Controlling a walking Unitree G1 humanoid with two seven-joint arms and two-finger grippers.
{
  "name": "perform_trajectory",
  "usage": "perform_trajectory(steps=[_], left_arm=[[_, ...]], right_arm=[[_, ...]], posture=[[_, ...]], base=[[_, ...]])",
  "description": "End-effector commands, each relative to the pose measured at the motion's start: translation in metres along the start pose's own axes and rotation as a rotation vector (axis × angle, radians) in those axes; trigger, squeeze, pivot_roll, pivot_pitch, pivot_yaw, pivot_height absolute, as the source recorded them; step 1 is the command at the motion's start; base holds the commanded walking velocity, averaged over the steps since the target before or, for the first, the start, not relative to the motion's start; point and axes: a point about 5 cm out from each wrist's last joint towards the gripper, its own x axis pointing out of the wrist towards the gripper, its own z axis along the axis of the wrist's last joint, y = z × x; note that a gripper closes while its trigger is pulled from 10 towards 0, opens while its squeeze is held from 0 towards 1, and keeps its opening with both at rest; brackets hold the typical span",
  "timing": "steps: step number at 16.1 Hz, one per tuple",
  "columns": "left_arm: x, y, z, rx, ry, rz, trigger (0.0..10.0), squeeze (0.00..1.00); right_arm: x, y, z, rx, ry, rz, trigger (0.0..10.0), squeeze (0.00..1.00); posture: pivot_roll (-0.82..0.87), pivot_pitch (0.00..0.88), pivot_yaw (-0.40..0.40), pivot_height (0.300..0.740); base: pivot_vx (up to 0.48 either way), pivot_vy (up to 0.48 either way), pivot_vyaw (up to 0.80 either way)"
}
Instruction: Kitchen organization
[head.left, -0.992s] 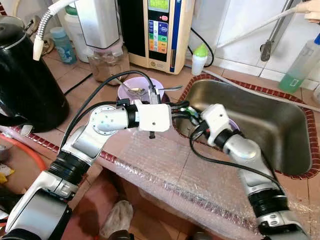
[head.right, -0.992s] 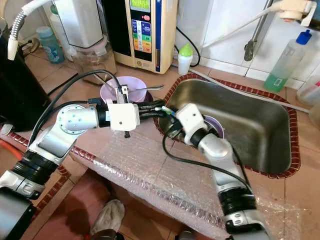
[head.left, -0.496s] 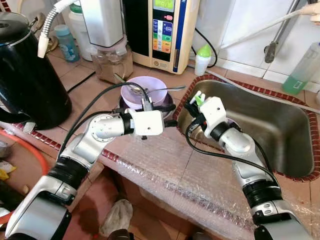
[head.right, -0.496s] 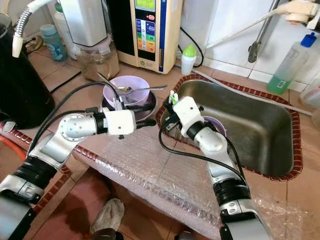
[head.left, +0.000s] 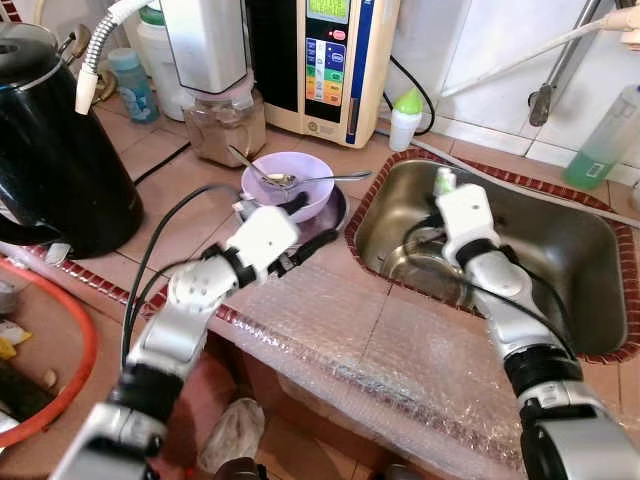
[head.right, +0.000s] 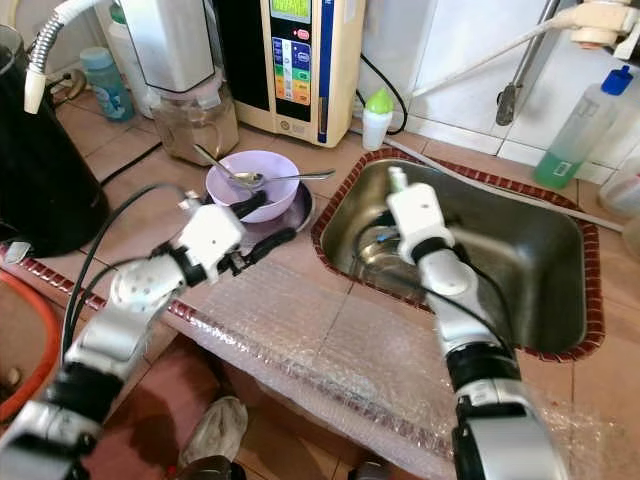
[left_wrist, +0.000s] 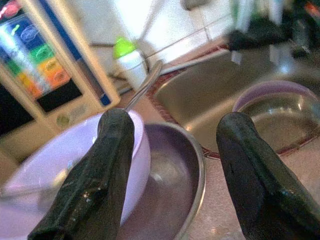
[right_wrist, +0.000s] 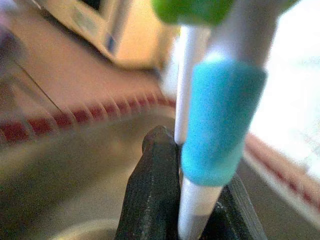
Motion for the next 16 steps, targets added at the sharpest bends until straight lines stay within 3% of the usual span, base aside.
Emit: perform_trajectory(steps=[1,2,5,12,13,16], left_arm=[[-0.002,0.0,0.005,-0.059,-0.016,0.031,10.0,1.0],[-0.002,-0.003,0.004,-0.114,-0.01,0.035,10.0,1.0],[-0.002,-0.007,0.007,-0.178,-0.008,0.056,10.0,1.0],[-0.008,-0.014,0.009,-0.216,0.021,0.064,10.0,1.0],[-0.007,-0.015,0.009,-0.215,0.026,0.059,10.0,1.0],[-0.006,-0.017,0.006,-0.239,0.053,0.083,10.0,1.0]], right_arm=[[0.003,-0.001,-0.006,0.067,0.064,-0.008,10.0,1.0],[0.005,0.001,-0.012,0.085,0.114,-0.003,10.0,1.0],[0.006,0.005,-0.024,0.134,0.22,0.001,10.0,1.0],[0.002,0.014,-0.041,0.194,0.356,0.075,10.0,1.0],[0.001,0.017,-0.043,0.231,0.362,0.095,10.0,1.0],[0.0,0.014,-0.048,0.534,0.404,0.027,10.0,1.0]], posture=[[-0.01,0.0,-0.026,0.74],[-0.01,0.0,-0.028,0.74],[0.0,0.0,-0.031,0.74],[0.0,0.0,-0.03,0.74],[0.0,0.0,-0.03,0.74],[-0.01,0.0,-0.022,0.74]], base=[[0.0,0.0,0.0],[0.0,0.0,0.0],[0.0,0.0,0.0],[0.0,0.0,0.0],[0.0,0.0,0.0],[0.0,0.0,0.0]])
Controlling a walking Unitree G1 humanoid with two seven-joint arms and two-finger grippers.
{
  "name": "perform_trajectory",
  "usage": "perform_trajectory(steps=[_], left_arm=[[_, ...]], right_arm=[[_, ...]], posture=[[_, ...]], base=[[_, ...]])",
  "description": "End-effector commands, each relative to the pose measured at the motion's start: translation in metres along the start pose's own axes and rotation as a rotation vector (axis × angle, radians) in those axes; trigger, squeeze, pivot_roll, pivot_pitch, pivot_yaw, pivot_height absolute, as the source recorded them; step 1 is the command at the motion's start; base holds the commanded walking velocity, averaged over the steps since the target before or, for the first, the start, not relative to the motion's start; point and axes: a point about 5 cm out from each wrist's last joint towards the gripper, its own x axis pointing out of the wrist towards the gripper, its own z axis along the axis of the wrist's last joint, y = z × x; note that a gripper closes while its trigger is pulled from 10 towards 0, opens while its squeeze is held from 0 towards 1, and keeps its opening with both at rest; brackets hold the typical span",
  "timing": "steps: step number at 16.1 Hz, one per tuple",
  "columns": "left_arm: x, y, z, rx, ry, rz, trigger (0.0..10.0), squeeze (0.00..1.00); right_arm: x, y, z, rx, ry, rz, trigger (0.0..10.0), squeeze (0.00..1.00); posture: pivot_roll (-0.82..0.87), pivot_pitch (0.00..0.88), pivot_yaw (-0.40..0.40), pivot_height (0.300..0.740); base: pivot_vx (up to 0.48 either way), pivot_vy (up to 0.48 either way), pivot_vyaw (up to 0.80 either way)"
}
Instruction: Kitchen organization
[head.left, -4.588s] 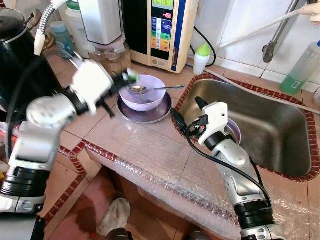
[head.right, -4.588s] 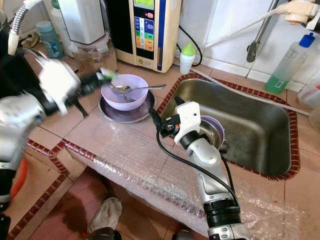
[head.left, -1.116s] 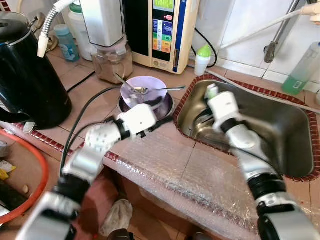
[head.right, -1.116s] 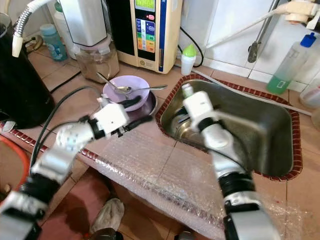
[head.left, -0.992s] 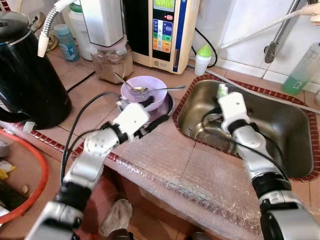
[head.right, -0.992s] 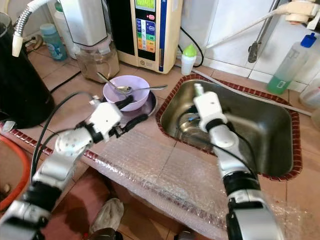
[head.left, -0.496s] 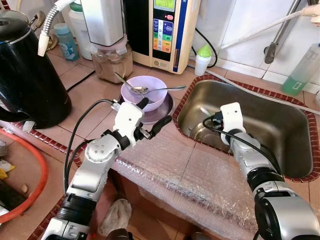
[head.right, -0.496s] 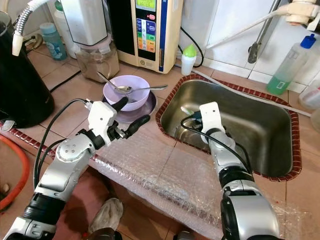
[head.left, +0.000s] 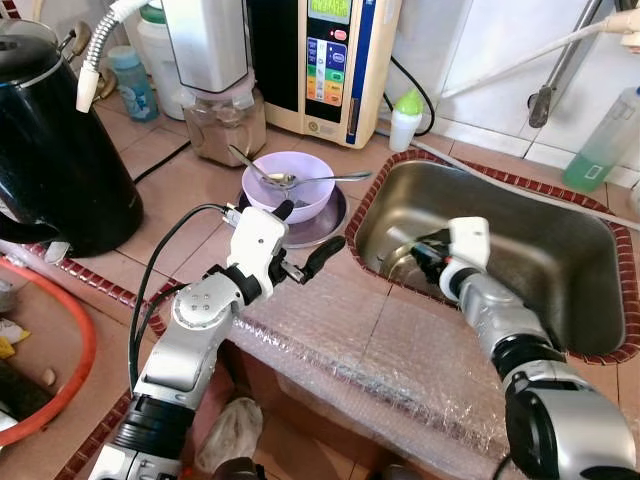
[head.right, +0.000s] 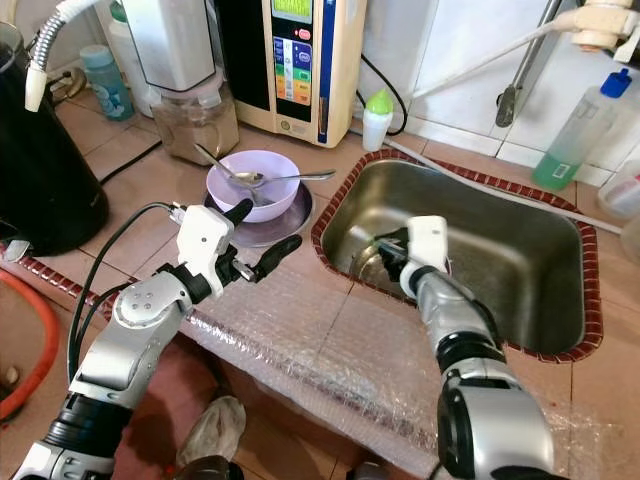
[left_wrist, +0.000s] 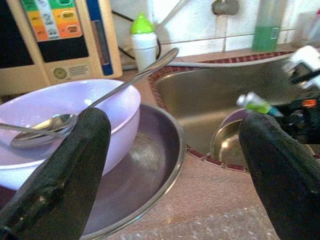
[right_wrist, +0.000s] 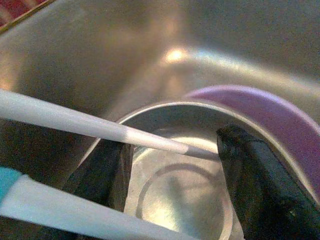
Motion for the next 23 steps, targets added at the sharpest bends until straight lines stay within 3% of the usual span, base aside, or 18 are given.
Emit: perform_trajectory(steps=[1,3,6,7,8,10,13,17,21,23], left_arm=[[-0.001,-0.004,0.0,-0.002,0.004,-0.004,10.0,1.0],[-0.003,-0.007,-0.002,-0.005,0.014,-0.01,10.0,1.0],[-0.004,-0.009,-0.002,-0.006,0.017,-0.015,10.0,1.0],[-0.004,-0.008,-0.002,-0.004,0.019,-0.012,10.0,1.0],[-0.005,-0.008,-0.002,0.004,0.022,-0.007,10.0,1.0],[-0.006,-0.008,-0.002,0.009,0.024,-0.004,10.0,1.0],[-0.008,-0.009,-0.001,0.0,0.013,0.021,10.0,1.0],[-0.009,-0.015,0.004,-0.005,-0.003,0.0,10.0,1.0],[-0.009,-0.001,0.015,-0.035,-0.061,0.089,10.0,1.0],[-0.007,0.008,0.021,-0.008,-0.079,0.137,10.0,1.0]], right_arm=[[0.002,0.003,0.004,0.224,-0.008,0.014,10.0,1.0],[0.002,0.003,0.003,0.339,-0.008,0.012,10.0,1.0],[0.0,-0.003,0.008,-0.03,-0.049,-0.042,10.0,1.0],[-0.002,-0.003,0.014,-0.201,-0.092,-0.043,10.0,1.0],[-0.003,-0.001,0.019,-0.297,-0.129,-0.031,10.0,1.0],[-0.003,0.002,0.023,-0.283,-0.167,-0.024,10.0,1.0],[-0.008,0.014,0.041,-0.274,-0.353,0.017,10.0,1.0],[-0.019,0.039,0.022,-0.299,-0.409,0.074,10.0,1.0],[-0.033,0.059,0.002,-0.274,-0.43,0.09,10.0,1.0],[-0.039,0.06,0.005,-0.256,-0.467,0.06,10.0,1.0]], posture=[[-0.01,0.0,-0.021,0.74],[-0.01,0.0,-0.02,0.74],[-0.01,0.0,-0.024,0.74],[-0.01,0.0,-0.026,0.74],[-0.01,0.0,-0.026,0.74],[0.0,0.0,-0.028,0.74],[0.0,0.0,-0.03,0.74],[0.0,0.0,-0.036,0.74],[-0.01,0.0,-0.029,0.74],[-0.01,0.0,-0.026,0.74]], base=[[0.0,0.0,0.0],[0.0,0.0,0.0],[0.0,0.0,0.0],[0.0,0.0,0.0],[0.0,0.0,0.0],[0.0,0.0,0.0],[0.0,0.0,0.0],[0.0,0.0,0.0],[0.0,0.0,0.0],[0.0,0.0,0.0]])
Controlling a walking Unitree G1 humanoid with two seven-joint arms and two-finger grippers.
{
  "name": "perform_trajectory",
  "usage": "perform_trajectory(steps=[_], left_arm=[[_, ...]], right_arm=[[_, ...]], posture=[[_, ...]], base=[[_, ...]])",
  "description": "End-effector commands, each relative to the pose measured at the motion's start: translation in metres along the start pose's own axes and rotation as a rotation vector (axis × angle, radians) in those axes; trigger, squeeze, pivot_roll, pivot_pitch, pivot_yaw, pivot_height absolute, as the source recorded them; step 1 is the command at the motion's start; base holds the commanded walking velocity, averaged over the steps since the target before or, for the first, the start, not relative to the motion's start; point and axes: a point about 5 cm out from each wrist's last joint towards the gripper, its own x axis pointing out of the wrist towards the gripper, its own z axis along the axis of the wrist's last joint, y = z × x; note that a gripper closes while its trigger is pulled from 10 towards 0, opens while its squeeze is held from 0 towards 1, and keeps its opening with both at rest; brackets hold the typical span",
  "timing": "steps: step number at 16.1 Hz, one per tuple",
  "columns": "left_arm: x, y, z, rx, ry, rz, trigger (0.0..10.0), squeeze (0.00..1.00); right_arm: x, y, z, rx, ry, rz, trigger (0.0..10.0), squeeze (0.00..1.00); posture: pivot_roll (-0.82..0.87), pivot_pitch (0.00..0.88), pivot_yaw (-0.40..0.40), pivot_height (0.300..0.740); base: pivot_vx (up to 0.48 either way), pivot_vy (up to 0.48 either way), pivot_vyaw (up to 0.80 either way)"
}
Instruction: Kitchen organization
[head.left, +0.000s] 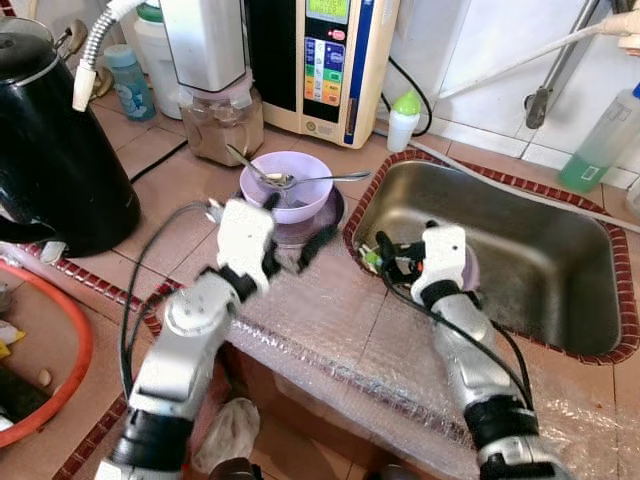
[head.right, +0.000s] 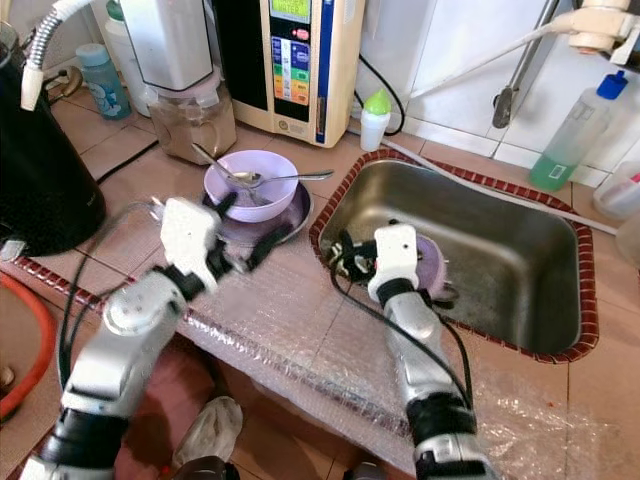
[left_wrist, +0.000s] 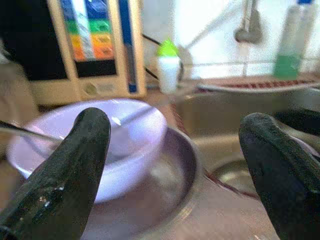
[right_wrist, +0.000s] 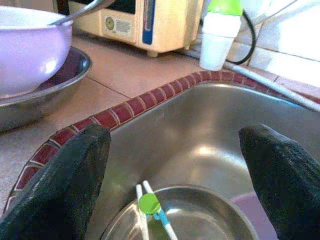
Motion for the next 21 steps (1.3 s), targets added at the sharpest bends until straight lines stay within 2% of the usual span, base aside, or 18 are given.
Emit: perform_trajectory(steps=[1,2,3,4,6,8,10,13,16,17,19,20,21], left_arm=[[0.003,0.012,0.004,0.026,-0.02,0.094,10.0,1.0],[0.003,0.016,0.005,0.032,-0.026,0.135,10.0,1.0],[0.004,0.021,0.005,0.039,-0.031,0.172,10.0,0.7],[0.005,0.025,0.005,0.043,-0.031,0.197,10.0,0.0],[0.008,0.034,0.005,0.046,-0.019,0.247,10.0,0.0],[0.012,0.044,0.008,0.011,-0.025,0.31,10.0,0.0],[0.014,0.052,0.011,-0.015,-0.035,0.348,10.0,0.0],[0.019,0.074,0.014,-0.077,-0.03,0.451,10.0,0.0],[0.03,0.073,0.02,-0.096,-0.038,0.388,10.0,0.0],[0.036,0.068,0.021,-0.101,-0.04,0.337,10.0,0.0],[0.049,0.046,0.028,-0.074,-0.063,0.16,10.0,0.0],[0.051,0.041,0.03,-0.059,-0.067,0.122,10.0,0.0],[0.055,0.029,0.031,-0.034,-0.07,0.043,10.0,0.0]], right_arm=[[0.001,-0.005,0.014,-0.001,-0.059,-0.029,10.0,1.0],[0.001,-0.006,0.017,0.005,-0.068,-0.032,10.0,1.0],[0.0,-0.007,0.02,0.008,-0.08,-0.036,10.0,0.53],[0.0,-0.007,0.024,0.003,-0.093,-0.032,10.0,0.0],[-0.002,-0.005,0.025,0.017,-0.079,-0.025,10.0,0.0],[-0.007,-0.004,0.024,0.014,-0.076,-0.025,10.0,0.0],[-0.011,-0.002,0.024,0.012,-0.072,-0.017,10.0,0.0],[-0.023,-0.001,0.021,0.001,-0.054,-0.011,10.0,0.0],[-0.035,-0.005,0.02,-0.003,-0.038,-0.033,10.0,0.0],[-0.037,-0.005,0.021,-0.004,-0.034,-0.04,10.0,0.0],[-0.043,-0.007,0.02,-0.008,-0.02,-0.061,10.0,0.0],[-0.044,-0.007,0.019,-0.008,-0.017,-0.064,10.0,0.0],[-0.044,-0.007,0.019,-0.007,-0.014,-0.064,10.0,0.0]], posture=[[-0.01,0.0,-0.026,0.74],[-0.01,0.0,-0.022,0.74],[-0.02,0.0,-0.022,0.74],[-0.02,0.0,-0.023,0.74],[-0.02,0.0,-0.025,0.74],[-0.03,0.0,-0.018,0.74],[-0.05,0.0,-0.01,0.74],[-0.07,0.011,0.004,0.74],[-0.09,0.046,0.021,0.74],[-0.1,0.057,0.028,0.74],[-0.11,0.066,0.035,0.74],[-0.11,0.068,0.04,0.74],[-0.11,0.068,0.04,0.74]], base=[[0.0,0.0,0.0],[0.0,0.0,0.0],[0.0,0.0,0.0],[0.0,0.0,0.0],[0.0,0.0,-0.8],[0.0,0.0,-0.62],[0.0,0.0,0.0],[0.0,0.0,0.0],[0.0,0.0,0.0],[0.0,0.0,0.0],[0.0,0.0,0.0],[0.0,0.0,0.0],[0.0,0.0,0.0]])
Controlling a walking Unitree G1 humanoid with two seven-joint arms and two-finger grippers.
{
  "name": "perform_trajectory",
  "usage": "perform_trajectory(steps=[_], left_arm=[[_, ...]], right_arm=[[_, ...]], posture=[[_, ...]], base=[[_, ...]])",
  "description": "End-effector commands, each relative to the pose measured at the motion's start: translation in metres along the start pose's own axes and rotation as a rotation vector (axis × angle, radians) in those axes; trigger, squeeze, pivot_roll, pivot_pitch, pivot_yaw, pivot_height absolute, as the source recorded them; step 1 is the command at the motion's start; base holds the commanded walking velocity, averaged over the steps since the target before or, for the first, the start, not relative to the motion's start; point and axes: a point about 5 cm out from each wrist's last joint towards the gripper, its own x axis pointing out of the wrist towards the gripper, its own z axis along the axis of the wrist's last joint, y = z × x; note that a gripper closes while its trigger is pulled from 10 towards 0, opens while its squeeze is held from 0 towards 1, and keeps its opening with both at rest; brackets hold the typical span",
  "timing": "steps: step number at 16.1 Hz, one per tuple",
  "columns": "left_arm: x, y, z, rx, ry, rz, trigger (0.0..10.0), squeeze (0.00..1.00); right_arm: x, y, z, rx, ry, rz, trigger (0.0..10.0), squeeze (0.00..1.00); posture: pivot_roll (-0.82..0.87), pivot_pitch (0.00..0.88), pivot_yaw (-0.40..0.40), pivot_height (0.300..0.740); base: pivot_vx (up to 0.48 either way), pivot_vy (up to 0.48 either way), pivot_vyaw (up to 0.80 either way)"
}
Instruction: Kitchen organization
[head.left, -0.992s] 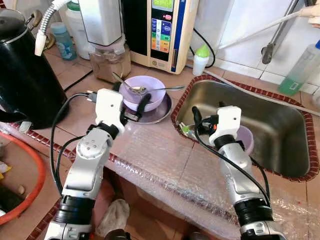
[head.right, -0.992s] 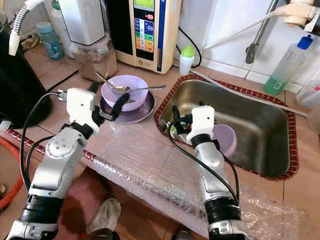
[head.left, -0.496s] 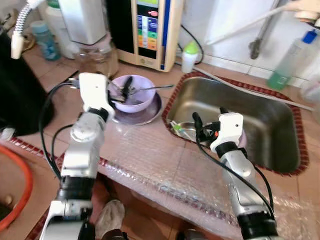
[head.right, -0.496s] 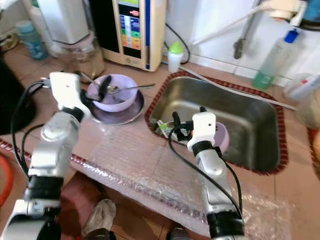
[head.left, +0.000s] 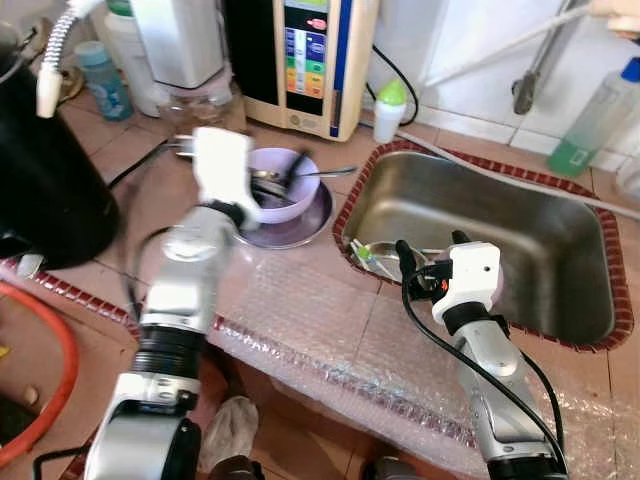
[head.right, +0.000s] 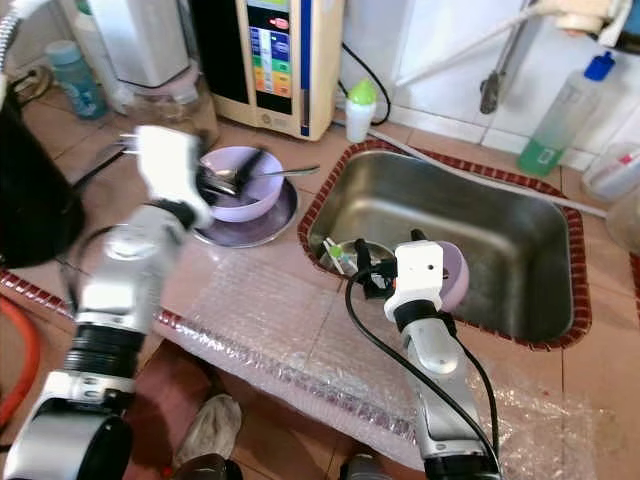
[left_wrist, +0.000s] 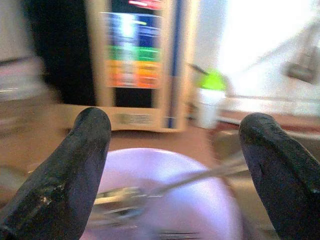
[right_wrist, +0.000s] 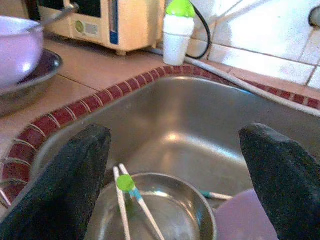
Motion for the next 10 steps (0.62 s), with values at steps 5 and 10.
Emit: perform_trajectory(steps=[5,10], left_arm=[[0.006,-0.031,-0.015,0.234,0.067,-0.231,10.0,0.0],[0.022,-0.021,-0.021,0.425,0.109,-0.23,10.0,0.0]], right_arm=[[-0.006,0.0,0.003,0.05,0.023,-0.011,10.0,0.0],[-0.017,-0.003,0.004,0.048,0.039,-0.022,10.0,0.0]], posture=[[-0.12,0.057,0.051,0.74],[-0.17,0.087,0.064,0.74]], base=[[0.0,0.0,0.0],[0.0,0.0,0.0]])
